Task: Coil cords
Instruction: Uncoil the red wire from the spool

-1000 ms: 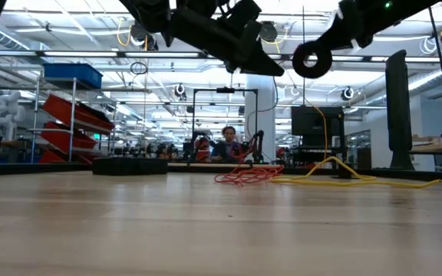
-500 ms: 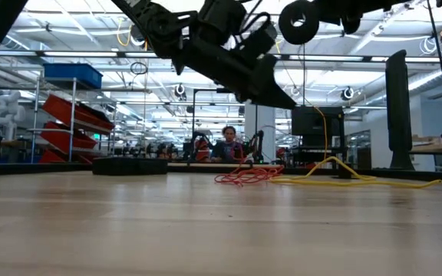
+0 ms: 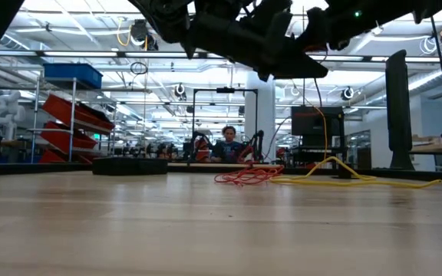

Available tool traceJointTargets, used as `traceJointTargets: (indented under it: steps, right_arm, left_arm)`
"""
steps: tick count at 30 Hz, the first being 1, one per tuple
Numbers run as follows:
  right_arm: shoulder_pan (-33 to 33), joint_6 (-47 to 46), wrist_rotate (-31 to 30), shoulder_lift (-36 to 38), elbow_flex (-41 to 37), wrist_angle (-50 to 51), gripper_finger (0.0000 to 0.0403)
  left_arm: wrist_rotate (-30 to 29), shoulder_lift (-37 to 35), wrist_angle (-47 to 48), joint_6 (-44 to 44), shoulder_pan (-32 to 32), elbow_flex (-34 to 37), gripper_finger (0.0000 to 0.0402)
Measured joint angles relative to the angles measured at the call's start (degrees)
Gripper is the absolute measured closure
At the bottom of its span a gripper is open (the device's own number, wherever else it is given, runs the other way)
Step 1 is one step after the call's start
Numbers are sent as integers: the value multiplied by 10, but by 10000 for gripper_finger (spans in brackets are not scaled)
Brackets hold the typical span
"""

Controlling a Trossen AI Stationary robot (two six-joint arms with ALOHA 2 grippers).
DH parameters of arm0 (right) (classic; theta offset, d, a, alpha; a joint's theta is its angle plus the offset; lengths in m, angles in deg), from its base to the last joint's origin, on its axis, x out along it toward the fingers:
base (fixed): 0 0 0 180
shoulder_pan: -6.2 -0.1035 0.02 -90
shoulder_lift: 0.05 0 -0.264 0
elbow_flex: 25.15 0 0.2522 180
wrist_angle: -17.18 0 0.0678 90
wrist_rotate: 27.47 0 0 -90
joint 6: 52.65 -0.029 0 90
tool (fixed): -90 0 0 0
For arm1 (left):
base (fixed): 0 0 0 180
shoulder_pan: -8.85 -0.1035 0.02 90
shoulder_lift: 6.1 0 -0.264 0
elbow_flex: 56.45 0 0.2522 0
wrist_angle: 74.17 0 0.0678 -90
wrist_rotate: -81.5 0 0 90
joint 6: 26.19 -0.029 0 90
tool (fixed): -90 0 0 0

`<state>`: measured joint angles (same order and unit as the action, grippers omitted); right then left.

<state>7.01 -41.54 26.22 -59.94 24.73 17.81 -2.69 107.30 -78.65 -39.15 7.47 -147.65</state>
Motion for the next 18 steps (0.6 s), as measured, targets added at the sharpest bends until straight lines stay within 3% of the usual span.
traceJointTargets:
  steps: [11, 18]
  right_arm:
    - [4, -30, -13, 36, 0, 113, 403]
    - [1, -51, -13, 68, 0, 160, 403]
  left_arm:
    - [-62, -95, 129, -59, -1, 0, 401]
    - [-155, -154, 212, -100, -3, 1, 401]
